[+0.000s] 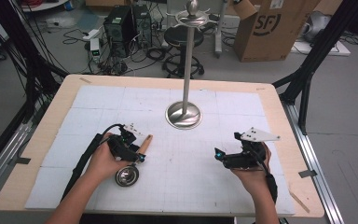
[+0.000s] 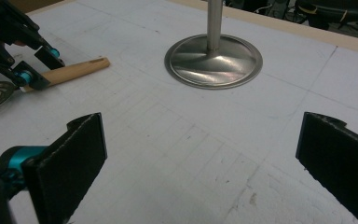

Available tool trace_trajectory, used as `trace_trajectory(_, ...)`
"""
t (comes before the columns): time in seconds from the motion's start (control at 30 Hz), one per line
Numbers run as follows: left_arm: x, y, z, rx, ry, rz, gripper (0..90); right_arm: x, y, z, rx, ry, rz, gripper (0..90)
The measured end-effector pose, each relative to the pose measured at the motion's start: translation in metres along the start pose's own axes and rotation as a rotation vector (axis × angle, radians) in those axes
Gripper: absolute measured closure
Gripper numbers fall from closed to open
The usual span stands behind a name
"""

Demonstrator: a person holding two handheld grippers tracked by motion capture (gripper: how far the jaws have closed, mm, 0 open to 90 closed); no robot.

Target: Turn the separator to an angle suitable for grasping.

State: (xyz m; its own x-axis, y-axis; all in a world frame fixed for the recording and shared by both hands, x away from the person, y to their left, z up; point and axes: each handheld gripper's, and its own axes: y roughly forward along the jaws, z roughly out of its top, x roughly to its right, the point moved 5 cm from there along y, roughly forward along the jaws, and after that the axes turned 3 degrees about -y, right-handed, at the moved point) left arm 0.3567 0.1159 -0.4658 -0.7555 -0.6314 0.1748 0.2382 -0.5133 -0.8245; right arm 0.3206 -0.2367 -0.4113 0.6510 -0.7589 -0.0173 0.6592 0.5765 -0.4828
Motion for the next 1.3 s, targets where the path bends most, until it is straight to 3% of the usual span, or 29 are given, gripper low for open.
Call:
trace_trajectory(0.17, 0.005, -0.003, -0.001, -0.016, 0.001, 0.023, 54.3, -0.001, 0.001, 0.000, -0.004, -0.002, 0.000, 0.1)
trace_trajectory(0.33, 0.009, -0.002, -0.002, -0.023, 0.006, 0.025, 49.0, 0.000, 0.002, -0.001, -0.008, 0.001, -0.001, 0.1)
trace_trajectory(0.5, 0.012, 0.001, -0.004, -0.058, 0.045, 0.062, 48.7, -0.001, 0.003, -0.001, -0.015, -0.004, 0.000, 0.1)
trace_trajectory(0.7, 0.014, 0.002, -0.003, -0.065, 0.059, 0.102, 52.1, -0.001, 0.003, -0.001, -0.015, -0.005, -0.002, 0.1)
trace_trajectory(1.0, 0.012, -0.001, -0.004, -0.075, 0.067, 0.092, 62.0, 0.000, 0.004, -0.002, -0.019, -0.002, -0.004, 0.1)
trace_trajectory(1.3, 0.012, -0.001, -0.004, -0.090, 0.078, 0.071, 57.5, 0.000, 0.004, -0.002, -0.019, -0.004, -0.004, 0.1)
